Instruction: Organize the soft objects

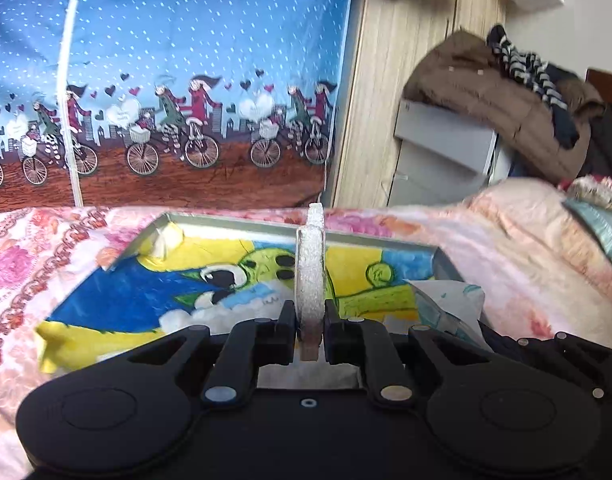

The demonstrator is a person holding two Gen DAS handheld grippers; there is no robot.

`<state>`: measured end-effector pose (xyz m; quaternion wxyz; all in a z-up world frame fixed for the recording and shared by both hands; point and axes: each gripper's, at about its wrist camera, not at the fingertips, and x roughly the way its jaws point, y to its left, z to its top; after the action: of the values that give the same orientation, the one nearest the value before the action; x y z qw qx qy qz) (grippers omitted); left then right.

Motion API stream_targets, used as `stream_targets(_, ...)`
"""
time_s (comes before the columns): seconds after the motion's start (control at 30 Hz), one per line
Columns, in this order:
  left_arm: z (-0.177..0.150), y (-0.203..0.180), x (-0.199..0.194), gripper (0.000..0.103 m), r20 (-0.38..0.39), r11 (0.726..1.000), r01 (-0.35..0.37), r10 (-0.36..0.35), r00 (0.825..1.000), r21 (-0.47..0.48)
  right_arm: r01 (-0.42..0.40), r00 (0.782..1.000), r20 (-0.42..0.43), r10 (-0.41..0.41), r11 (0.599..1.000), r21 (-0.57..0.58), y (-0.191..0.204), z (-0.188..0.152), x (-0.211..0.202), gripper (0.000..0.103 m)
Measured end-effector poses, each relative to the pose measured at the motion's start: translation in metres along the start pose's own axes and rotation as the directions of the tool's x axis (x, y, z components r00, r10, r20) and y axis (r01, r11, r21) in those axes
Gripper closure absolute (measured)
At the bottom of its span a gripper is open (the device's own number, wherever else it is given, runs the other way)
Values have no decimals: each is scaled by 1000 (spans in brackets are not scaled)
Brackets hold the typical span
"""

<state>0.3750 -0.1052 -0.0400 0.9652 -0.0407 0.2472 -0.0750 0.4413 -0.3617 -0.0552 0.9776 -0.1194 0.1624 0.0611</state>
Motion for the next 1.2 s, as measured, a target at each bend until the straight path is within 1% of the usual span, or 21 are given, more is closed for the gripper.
stream_targets(0.13,-9,-3,23,89,-49,1000,-1,1,999,10,-9,1000,-24,9,1000,19,-3,-1,13,92)
stream_targets(0.23,-17,-1,31,89,-76,1000,-7,6,997,-3,-4,999,-32,5,1000,13,-2,-2,18,88)
stream_targets(0.33,-19,3,31,88,-85,999,-11,7,996,-39,-2,999,-43,2,1000,-2,-2,-2,21,81)
stream_targets(0.4,-17,3,30,84,-96,999,-7,3,995,-42,-1,999,-49,1,1000,-2,0,-1,14,75)
stream_targets(0.47,-15,3,29,80,-134,999,11,-16,991,-36,-2,999,-53,2,1000,0,0,0,8,70)
stream_targets(0.53,-15,2,25,74,-133,1000,10,-13,991,-23,-1,998,-55,0,1000,-4,1,1,4,65)
stream_targets(0.67,-14,4,17,72,-136,999,5,-10,991,-39,-3,999,-51,3,1000,0,0,4,-3,55)
stream_targets(0.73,-12,7,11,69,-132,999,-1,-4,991,-43,-5,999,-46,5,1000,6,-2,6,-10,49)
stream_targets(0.8,-9,9,2,66,-123,999,-8,2,992,-45,-5,999,-38,5,1000,14,-3,10,-19,39)
stream_targets(0.83,-8,11,-3,65,-115,999,-11,6,993,-46,-7,999,-33,8,1000,24,-5,12,-24,36)
stream_targets(0.87,-6,12,-9,64,-105,999,-15,10,994,-46,-10,1000,-27,10,999,35,-7,15,-29,31)
stream_targets(0.93,-3,16,-21,58,-83,999,-22,18,996,-47,-19,1000,-8,19,998,60,-12,22,-42,24)
stream_targets(1.0,0,19,-35,54,-58,998,-28,25,998,-49,-32,999,12,31,996,83,-17,29,-56,13)
stream_targets(1.1,3,24,-62,44,-10,999,-32,32,999,-44,-36,999,41,31,993,116,-23,38,-79,5)
stream_targets(1.17,3,28,-80,42,22,999,-36,36,999,-39,-31,998,65,21,989,142,-26,41,-99,1)
stream_targets(1.2,4,29,-90,39,40,999,-38,39,998,-38,-32,996,82,20,987,157,-27,42,-109,1)
